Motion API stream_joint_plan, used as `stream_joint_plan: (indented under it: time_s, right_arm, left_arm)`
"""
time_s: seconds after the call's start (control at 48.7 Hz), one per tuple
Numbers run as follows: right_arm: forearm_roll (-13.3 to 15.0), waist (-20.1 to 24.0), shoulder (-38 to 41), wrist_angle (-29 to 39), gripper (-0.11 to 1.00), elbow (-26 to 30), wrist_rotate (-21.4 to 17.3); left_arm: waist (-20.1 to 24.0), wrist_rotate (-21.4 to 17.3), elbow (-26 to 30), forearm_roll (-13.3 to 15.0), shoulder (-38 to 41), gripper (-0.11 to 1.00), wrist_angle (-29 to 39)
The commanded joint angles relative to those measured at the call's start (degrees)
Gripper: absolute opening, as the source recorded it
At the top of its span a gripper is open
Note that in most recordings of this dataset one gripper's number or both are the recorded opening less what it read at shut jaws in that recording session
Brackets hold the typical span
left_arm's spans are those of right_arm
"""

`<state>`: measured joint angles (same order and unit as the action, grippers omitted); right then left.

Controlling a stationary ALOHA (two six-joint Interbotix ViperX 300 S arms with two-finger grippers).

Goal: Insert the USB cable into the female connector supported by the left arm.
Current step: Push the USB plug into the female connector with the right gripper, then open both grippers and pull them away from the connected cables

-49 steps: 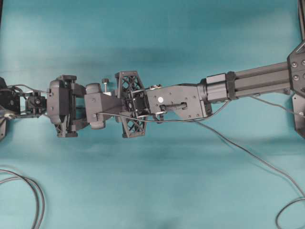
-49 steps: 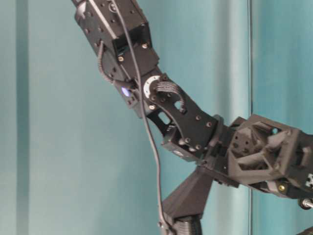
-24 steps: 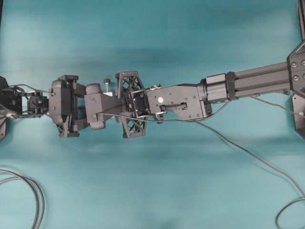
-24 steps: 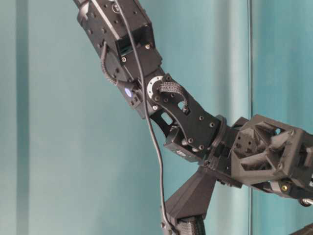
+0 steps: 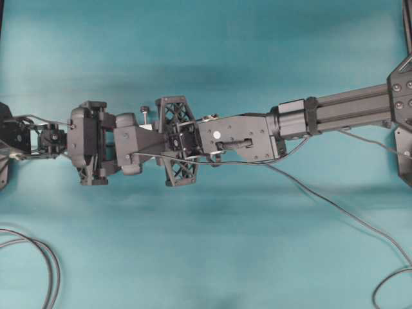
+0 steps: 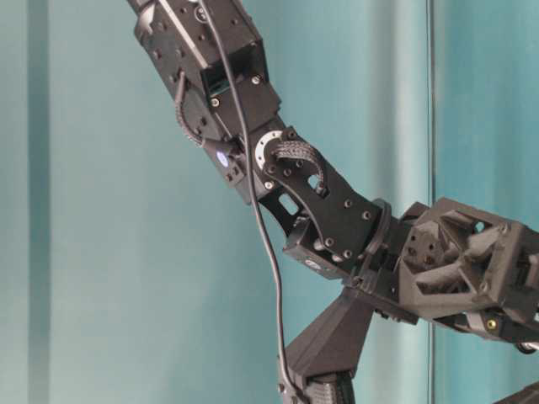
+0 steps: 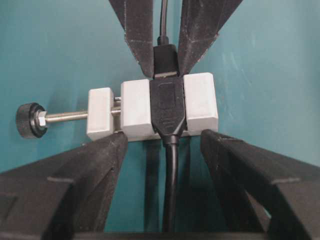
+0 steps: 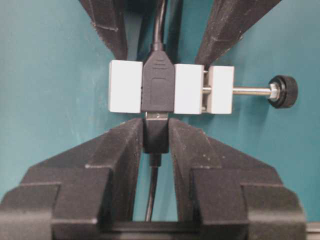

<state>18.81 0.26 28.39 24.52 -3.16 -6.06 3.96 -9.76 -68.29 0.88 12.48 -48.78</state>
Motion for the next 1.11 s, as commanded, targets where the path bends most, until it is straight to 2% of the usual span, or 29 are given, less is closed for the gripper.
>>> stream_joint_plan:
  time_s: [0.0,0.657,0.903,1.088]
  right_arm:
    - [0.18,0.26,-0.97,-1.58,0.21,2.29,0.0]
    - [0.18,0.7,-0.79,-4.31,0.21,2.37,-0.35]
    - [0.18,0.7,-0.79,-3.96,0.21,2.02,-0.35]
    - [0.18,0.97,-0.79,-1.14,0.21,2.29,-0.97]
  left_arm:
    - [-0.35,-1.41,3.69,-0.09,0.35,0.76,0.09]
    - [-0.35,-1.49,6.77,-0.09,0.44,0.76,0.88]
    - [-0.35,-1.32,5.54,-0.09,0.26,0.76,2.02]
    - [-0.53,-0.88,4.22,-0.09,0.0,0.76,1.76]
